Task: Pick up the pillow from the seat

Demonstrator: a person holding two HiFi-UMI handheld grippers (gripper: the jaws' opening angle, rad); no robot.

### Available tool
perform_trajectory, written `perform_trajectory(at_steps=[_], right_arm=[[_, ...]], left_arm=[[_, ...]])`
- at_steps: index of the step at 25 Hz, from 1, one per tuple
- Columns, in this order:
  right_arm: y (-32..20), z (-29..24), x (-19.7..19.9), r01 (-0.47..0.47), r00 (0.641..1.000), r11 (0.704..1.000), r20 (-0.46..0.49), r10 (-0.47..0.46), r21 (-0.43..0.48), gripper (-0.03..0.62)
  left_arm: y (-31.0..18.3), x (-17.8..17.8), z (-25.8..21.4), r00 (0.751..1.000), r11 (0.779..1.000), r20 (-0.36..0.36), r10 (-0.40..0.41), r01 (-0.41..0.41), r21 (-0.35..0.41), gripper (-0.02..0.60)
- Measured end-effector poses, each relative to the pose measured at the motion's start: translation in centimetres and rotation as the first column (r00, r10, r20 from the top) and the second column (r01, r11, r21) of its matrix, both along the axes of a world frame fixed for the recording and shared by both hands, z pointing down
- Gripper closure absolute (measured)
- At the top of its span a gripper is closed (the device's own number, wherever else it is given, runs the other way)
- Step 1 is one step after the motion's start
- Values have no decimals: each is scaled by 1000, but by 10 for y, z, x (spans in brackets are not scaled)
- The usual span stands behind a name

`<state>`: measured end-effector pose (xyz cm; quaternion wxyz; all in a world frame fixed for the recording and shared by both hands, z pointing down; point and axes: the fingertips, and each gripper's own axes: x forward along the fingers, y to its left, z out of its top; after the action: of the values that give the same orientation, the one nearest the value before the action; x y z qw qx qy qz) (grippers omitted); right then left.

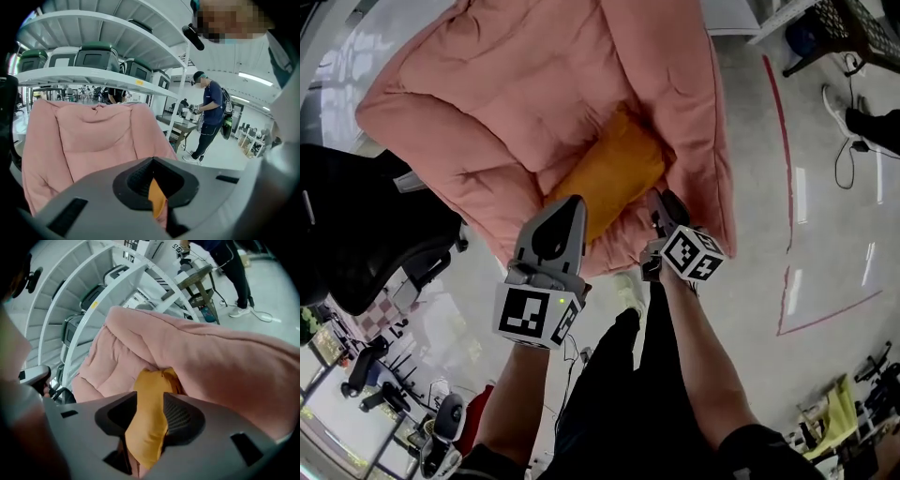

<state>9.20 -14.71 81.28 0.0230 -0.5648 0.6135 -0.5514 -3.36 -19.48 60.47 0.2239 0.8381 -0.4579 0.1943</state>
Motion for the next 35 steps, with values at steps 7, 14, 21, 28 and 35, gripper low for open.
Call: perform_trajectory(at_steps=[7,14,21,28,35], right_arm=[[-12,53,-7,-116,990,992,73,119,-53,345],[-21,76,-15,-153,974,987,161,160,-53,303],[-38,81,-29,-82,976,996,199,84,-18,313],[-44,72,-43,9,981,999,193,-3,-33,448],[-49,29,-54,134,980,990,143,-139,43,510]], left_arm=[[-7,-9,35,1000,998,17,-16,17,-62,575],[-7,-12,56,1000,996,26,-9,11,-92,575],[-10,-21,64,999,994,29,-36,39,-104,575],[-8,-36,55,996,993,35,-77,80,-91,575],[4,-45,32,992,991,36,-118,120,-64,575]])
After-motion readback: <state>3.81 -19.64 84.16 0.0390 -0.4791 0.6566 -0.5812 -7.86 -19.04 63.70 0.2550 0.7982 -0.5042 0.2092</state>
